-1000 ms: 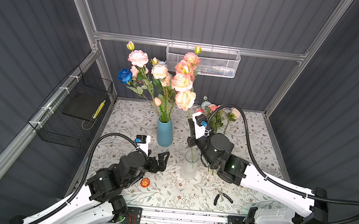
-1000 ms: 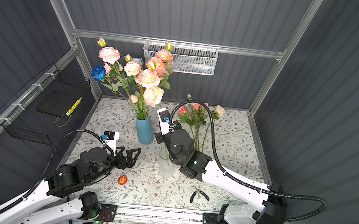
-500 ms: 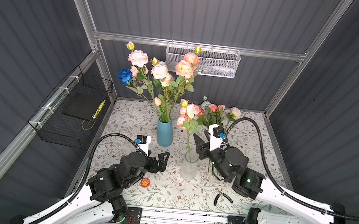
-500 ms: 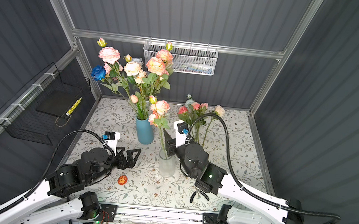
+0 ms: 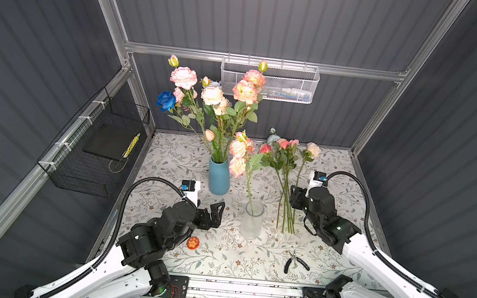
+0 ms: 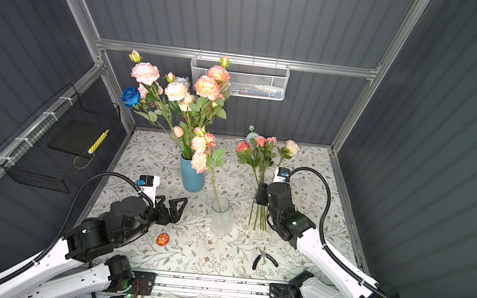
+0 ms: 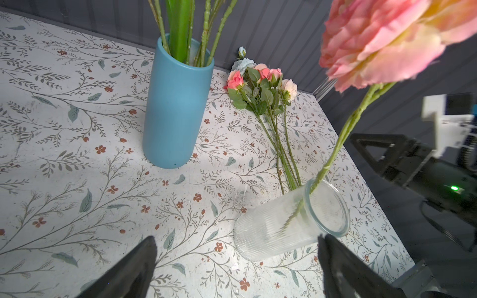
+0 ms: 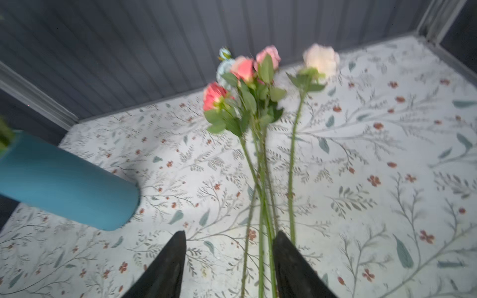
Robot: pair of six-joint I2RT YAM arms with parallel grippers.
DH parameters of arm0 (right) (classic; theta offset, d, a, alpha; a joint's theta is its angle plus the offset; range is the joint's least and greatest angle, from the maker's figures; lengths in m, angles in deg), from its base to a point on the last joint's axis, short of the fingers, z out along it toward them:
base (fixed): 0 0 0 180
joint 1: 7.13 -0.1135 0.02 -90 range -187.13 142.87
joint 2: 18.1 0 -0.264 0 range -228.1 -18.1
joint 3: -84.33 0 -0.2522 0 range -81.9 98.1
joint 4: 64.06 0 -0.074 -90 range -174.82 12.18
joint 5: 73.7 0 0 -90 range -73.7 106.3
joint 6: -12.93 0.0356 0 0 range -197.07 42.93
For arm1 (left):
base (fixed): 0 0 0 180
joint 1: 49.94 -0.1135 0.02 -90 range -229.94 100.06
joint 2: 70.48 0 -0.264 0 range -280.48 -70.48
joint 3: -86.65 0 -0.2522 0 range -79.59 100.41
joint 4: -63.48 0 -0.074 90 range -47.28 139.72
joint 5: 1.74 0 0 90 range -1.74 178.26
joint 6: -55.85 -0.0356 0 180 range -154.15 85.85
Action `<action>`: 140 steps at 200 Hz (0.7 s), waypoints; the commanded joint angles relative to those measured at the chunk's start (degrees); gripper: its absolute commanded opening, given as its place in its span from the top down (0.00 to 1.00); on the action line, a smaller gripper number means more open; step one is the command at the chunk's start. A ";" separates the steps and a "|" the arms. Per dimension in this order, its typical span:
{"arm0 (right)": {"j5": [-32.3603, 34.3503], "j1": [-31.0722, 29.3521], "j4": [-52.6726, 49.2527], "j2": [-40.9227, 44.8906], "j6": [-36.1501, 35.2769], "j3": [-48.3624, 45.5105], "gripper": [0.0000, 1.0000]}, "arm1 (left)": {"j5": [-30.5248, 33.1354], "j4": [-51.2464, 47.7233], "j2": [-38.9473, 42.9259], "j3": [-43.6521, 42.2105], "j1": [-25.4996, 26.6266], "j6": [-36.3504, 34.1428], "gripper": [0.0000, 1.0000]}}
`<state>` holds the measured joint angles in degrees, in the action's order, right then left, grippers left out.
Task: Arrange the flowers into the vase
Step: 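Open the right gripper and move it back to the pink bundle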
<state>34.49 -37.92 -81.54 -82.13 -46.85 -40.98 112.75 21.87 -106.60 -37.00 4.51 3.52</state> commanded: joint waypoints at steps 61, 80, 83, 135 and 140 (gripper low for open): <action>-7.33 13.83 -10.09 -32.59 3.62 21.61 0.53 | 0.22 -0.66 -0.18 0.15 0.26 0.03 0.00; -4.30 14.72 -15.82 -39.90 3.03 29.41 0.54 | 0.18 -0.56 -0.20 0.06 0.29 -0.21 0.00; -3.93 14.82 -16.39 -40.92 2.87 30.58 0.54 | 0.20 -0.60 -0.18 0.04 0.23 -0.16 0.00; -1.47 16.35 -23.90 -52.55 2.87 44.03 0.54 | 0.00 0.47 -0.41 -1.15 0.27 -0.44 0.00; -1.48 16.45 -24.50 -53.52 2.87 45.11 0.54 | -0.36 0.83 -0.59 -1.34 0.27 -0.72 0.00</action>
<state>31.17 -22.35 -99.53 -132.16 -44.19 -0.80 112.71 21.98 -106.77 -37.28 4.51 3.52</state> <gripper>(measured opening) 0.457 0.997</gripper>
